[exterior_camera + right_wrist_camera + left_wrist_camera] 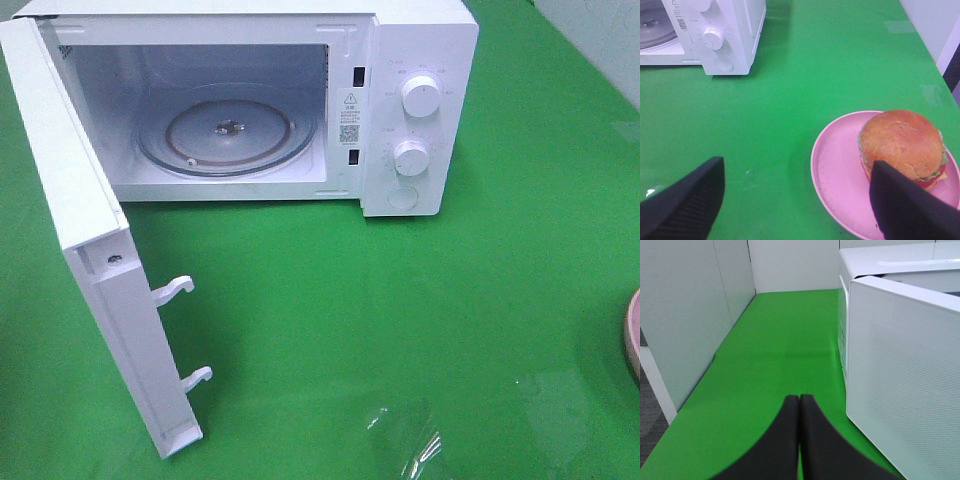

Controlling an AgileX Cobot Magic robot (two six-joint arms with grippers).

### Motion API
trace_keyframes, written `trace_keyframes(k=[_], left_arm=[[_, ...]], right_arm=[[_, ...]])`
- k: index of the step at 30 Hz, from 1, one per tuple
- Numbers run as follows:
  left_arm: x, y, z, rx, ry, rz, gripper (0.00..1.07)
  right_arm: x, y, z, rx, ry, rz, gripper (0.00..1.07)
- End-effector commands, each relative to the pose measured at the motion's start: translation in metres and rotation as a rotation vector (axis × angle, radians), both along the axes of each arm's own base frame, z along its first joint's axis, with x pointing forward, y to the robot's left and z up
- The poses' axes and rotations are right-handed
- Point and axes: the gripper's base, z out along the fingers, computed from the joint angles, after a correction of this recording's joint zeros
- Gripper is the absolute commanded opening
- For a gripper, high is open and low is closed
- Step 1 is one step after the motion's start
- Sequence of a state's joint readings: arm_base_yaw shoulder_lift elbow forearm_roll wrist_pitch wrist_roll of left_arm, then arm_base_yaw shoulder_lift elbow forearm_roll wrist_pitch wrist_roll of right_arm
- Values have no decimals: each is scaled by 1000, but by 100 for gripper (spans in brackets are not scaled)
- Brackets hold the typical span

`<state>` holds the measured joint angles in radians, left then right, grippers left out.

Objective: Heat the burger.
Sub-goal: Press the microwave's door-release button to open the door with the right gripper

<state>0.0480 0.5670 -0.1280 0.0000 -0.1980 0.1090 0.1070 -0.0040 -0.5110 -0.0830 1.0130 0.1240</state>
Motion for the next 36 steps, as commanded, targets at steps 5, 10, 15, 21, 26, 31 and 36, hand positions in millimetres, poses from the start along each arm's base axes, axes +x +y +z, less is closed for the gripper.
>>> trace_keyframes(k=[5,10,15,21,26,31,36], left_arm=[[21,1,-9,-9,24,2,0],[33,2,-14,-10,48,2,0],[52,1,-14,19,63,-23,0],[73,-9,-20,-4,66,-136,0],[80,-16,-25,-49,37,-214,0],[92,-24,-32,-66,52,-268,0],[105,-46,-32,-60,61,-359,0]], right_arm=[[-3,0,0,-9,-32,-3,76],[-3,0,0,-9,-32,-3,76],[-3,0,0,-9,-32,-3,76],[-3,0,0,-9,-32,-3,76],[-3,0,0,-9,-32,-3,76],[-3,0,0,-9,-32,-3,76],[-3,0,0,-9,-32,-3,76]])
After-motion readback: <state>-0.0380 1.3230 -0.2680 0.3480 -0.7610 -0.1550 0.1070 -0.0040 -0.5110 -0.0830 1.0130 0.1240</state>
